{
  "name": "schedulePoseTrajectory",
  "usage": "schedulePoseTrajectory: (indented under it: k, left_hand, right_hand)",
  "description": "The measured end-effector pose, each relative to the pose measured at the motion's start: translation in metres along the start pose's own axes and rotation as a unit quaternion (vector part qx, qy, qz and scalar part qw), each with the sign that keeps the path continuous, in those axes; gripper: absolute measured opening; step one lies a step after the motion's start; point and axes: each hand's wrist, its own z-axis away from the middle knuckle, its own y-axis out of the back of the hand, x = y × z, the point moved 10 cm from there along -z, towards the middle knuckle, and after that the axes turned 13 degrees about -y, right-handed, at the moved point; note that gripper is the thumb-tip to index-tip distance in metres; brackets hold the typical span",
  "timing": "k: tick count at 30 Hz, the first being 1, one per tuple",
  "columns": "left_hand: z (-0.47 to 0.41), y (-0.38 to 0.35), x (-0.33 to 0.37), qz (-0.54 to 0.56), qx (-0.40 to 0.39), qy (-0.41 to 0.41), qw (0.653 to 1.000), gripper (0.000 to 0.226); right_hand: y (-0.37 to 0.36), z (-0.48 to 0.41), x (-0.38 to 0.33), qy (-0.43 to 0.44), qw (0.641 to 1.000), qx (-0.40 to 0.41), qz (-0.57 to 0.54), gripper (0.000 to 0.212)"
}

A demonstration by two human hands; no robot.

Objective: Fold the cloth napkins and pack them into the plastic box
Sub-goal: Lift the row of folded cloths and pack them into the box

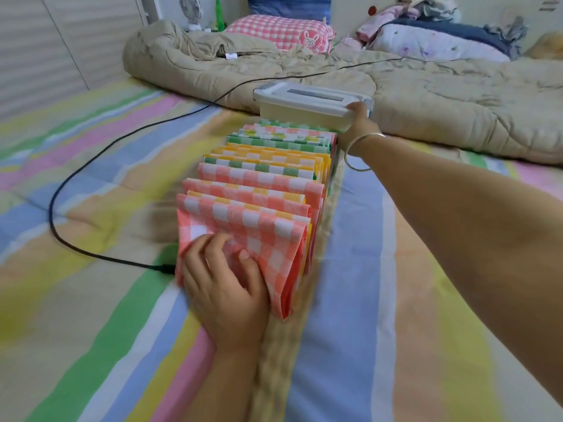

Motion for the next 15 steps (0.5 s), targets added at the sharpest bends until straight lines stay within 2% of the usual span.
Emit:
schedulePoseTrajectory:
  k: [2,5,15]
  left_hand:
    - [0.0,0.0,0.0,-0.004,0.001,-0.006,1.0,0.03]
    - [0.0,0.001,0.0,-0.007,-0.001,-0.007,1.0,0.031]
    - [-0.001,0.003,0.002,-0.01,-0.005,-0.02,1.0,0.03]
  right_hand:
    - [0.007,0.001,0.005,0.01,0.999,0.033,0.025,0.05]
    - [0.028,0.006,0.014,-0.007,0.996,0.093,-0.01,0.037]
    - [0.095,0.033,0.092,-0.161,0.963,0.182,-0.115,0.039]
